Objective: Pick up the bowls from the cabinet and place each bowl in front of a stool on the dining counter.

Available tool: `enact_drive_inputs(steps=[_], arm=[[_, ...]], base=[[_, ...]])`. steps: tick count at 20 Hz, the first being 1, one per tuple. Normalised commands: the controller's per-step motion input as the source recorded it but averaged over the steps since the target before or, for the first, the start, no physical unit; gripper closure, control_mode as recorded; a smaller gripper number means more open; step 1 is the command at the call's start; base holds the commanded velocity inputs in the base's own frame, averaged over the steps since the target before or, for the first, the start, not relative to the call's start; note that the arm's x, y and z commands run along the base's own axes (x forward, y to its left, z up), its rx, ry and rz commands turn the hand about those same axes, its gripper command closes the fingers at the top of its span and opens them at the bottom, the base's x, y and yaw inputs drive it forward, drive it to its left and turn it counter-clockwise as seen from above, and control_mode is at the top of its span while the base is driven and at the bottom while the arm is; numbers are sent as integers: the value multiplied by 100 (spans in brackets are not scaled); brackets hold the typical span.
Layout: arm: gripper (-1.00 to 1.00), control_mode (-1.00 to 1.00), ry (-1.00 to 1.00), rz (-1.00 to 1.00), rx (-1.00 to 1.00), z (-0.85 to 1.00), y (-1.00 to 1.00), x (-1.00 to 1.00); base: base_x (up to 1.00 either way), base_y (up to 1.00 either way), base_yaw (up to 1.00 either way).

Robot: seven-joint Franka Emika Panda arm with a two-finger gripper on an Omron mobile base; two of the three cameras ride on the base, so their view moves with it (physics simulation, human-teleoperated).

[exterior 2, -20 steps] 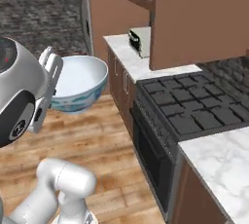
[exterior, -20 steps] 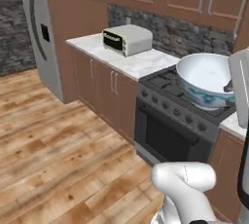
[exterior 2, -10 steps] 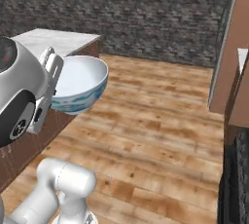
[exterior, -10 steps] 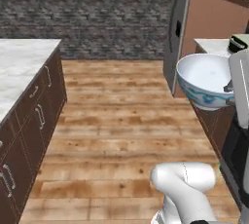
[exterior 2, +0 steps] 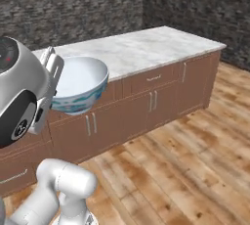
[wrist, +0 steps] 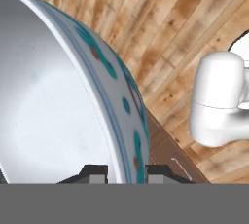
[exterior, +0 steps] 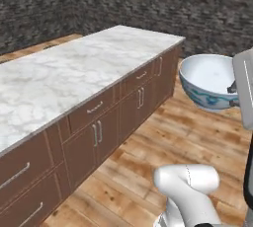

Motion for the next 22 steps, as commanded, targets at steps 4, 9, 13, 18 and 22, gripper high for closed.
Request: enact_drive_inputs(steps=[4, 9, 13, 18, 22], arm=[[100, 100, 0, 0, 0, 0, 0, 0], [100, 100, 0, 0, 0, 0, 0, 0], [100, 100, 0, 0, 0, 0, 0, 0], [100, 100, 0, 0, 0, 0, 0, 0], [100, 100, 0, 0, 0, 0, 0, 0]], base=[[73, -3, 63], [100, -100, 29], [100, -100, 20], [99, -100, 18], [88, -100, 17]])
